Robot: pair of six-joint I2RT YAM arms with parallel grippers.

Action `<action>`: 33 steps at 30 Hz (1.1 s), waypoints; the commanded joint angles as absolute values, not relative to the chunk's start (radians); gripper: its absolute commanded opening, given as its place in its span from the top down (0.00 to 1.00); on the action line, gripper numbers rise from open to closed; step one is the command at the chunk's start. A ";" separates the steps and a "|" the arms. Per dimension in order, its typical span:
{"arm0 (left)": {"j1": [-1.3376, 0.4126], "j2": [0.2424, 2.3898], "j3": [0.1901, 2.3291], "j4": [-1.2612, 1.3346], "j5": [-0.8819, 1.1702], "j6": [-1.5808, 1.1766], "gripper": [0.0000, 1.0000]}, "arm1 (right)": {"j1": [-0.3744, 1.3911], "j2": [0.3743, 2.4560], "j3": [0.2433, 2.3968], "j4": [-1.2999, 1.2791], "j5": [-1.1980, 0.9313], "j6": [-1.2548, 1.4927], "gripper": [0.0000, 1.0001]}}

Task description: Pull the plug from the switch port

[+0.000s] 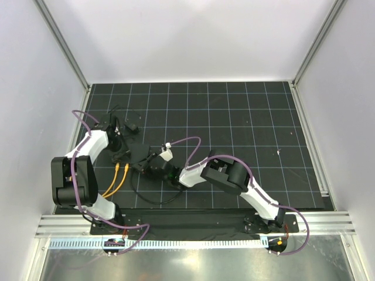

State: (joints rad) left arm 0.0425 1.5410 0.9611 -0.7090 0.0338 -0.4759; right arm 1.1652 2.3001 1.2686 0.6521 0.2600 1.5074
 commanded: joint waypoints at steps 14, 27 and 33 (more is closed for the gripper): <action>0.009 1.532 0.999 -0.736 -0.058 -0.431 0.60 | 1.178 2.335 1.310 0.667 0.357 1.536 0.63; 0.009 1.528 0.991 -0.727 -0.028 -0.426 0.60 | 1.177 2.355 1.364 0.525 0.384 1.517 0.73; 0.009 1.528 0.992 -0.724 -0.021 -0.426 0.61 | 1.177 2.359 1.358 0.512 0.402 1.525 0.73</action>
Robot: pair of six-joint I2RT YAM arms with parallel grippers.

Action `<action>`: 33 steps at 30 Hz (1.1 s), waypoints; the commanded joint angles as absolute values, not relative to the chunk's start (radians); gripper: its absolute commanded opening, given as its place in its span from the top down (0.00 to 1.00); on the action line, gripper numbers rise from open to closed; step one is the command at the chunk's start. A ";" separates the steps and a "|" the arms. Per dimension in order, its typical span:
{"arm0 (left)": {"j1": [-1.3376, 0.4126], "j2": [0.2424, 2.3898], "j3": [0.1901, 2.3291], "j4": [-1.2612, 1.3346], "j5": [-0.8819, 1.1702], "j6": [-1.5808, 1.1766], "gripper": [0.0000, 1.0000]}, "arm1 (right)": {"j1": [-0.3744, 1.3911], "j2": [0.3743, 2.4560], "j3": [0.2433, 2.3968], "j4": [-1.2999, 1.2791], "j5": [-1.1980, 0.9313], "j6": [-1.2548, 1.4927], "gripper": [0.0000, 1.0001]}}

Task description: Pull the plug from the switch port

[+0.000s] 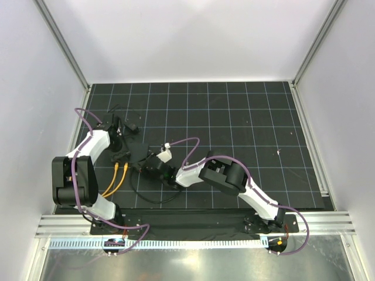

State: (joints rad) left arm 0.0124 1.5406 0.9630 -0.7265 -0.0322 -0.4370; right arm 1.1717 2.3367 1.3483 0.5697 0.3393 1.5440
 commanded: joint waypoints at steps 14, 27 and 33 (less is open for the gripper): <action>0.009 1.539 0.996 -0.718 -0.003 -0.431 0.62 | 1.155 2.362 1.371 0.434 0.348 1.505 0.90; -0.029 1.578 0.994 -0.712 0.038 -0.433 0.61 | 1.144 2.379 1.390 0.475 0.244 1.370 0.99; -0.029 1.608 1.008 -0.710 0.051 -0.443 0.60 | 1.140 2.364 1.336 0.491 0.207 1.350 0.99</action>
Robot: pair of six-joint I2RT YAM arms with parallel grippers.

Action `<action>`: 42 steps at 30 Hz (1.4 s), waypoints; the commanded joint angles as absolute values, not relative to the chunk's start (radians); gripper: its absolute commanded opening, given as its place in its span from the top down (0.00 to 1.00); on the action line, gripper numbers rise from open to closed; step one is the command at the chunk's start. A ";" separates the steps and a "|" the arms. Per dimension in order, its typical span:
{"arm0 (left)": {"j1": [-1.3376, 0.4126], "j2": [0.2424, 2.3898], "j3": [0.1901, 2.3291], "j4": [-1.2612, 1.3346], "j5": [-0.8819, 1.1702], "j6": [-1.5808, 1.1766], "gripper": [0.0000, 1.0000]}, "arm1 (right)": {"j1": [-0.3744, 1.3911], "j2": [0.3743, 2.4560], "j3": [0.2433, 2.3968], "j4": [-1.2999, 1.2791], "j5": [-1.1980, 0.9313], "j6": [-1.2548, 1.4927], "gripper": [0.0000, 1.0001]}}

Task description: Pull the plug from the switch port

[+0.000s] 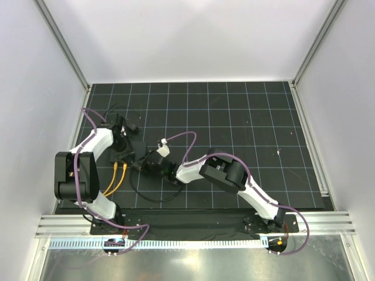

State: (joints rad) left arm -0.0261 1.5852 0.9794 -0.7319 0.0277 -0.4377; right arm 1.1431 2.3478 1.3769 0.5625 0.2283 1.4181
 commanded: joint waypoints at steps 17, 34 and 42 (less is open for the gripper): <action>-0.029 1.554 0.997 -0.692 0.081 -0.443 0.60 | 1.141 2.211 1.183 0.555 0.193 1.267 0.99; -0.029 1.453 0.979 -0.680 0.077 -0.440 0.58 | 1.051 1.875 0.974 0.428 0.149 1.043 0.99; -0.029 1.436 0.979 -0.678 0.072 -0.443 0.57 | 0.843 1.732 0.953 0.310 0.135 0.945 0.99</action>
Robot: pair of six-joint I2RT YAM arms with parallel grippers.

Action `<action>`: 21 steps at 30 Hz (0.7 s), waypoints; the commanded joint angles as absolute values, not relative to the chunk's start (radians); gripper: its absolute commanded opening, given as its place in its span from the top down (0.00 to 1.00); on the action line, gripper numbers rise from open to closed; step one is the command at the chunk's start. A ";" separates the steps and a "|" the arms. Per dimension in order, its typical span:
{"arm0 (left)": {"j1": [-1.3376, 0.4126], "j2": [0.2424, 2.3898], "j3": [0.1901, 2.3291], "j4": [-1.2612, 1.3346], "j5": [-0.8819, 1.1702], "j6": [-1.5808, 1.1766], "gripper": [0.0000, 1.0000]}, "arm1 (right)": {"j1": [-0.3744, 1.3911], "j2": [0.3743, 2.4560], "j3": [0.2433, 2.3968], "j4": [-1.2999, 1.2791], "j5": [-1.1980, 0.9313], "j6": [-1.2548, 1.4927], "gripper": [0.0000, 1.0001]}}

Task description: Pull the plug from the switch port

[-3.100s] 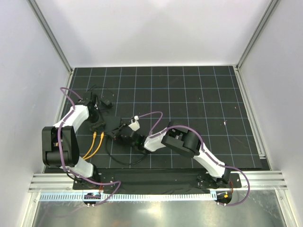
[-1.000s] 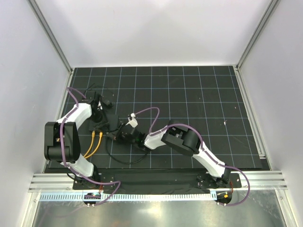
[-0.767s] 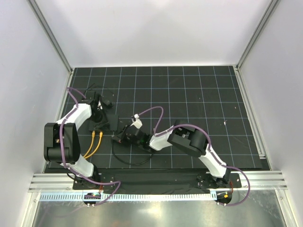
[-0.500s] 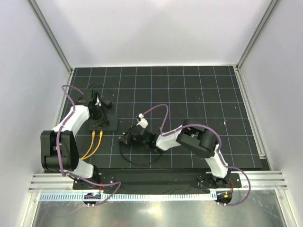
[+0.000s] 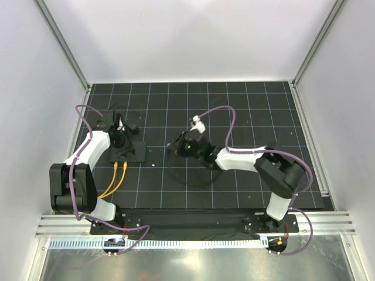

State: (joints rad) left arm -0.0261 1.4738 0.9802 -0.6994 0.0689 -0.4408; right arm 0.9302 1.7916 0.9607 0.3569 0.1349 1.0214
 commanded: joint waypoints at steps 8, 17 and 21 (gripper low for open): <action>-0.029 1.416 0.974 -0.676 0.063 -0.443 0.57 | 0.577 1.729 1.087 0.235 0.111 0.876 0.99; -0.029 1.404 0.969 -0.666 0.091 -0.448 0.57 | 0.371 1.887 1.287 0.202 0.115 0.847 0.99; -0.029 1.404 0.969 -0.664 0.097 -0.448 0.57 | 0.321 1.985 1.376 0.199 0.147 0.893 0.99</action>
State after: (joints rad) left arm -0.0261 1.4353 0.9752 -0.6918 0.0769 -0.4412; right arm 0.3462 1.9327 1.3037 0.2024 0.1135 0.8726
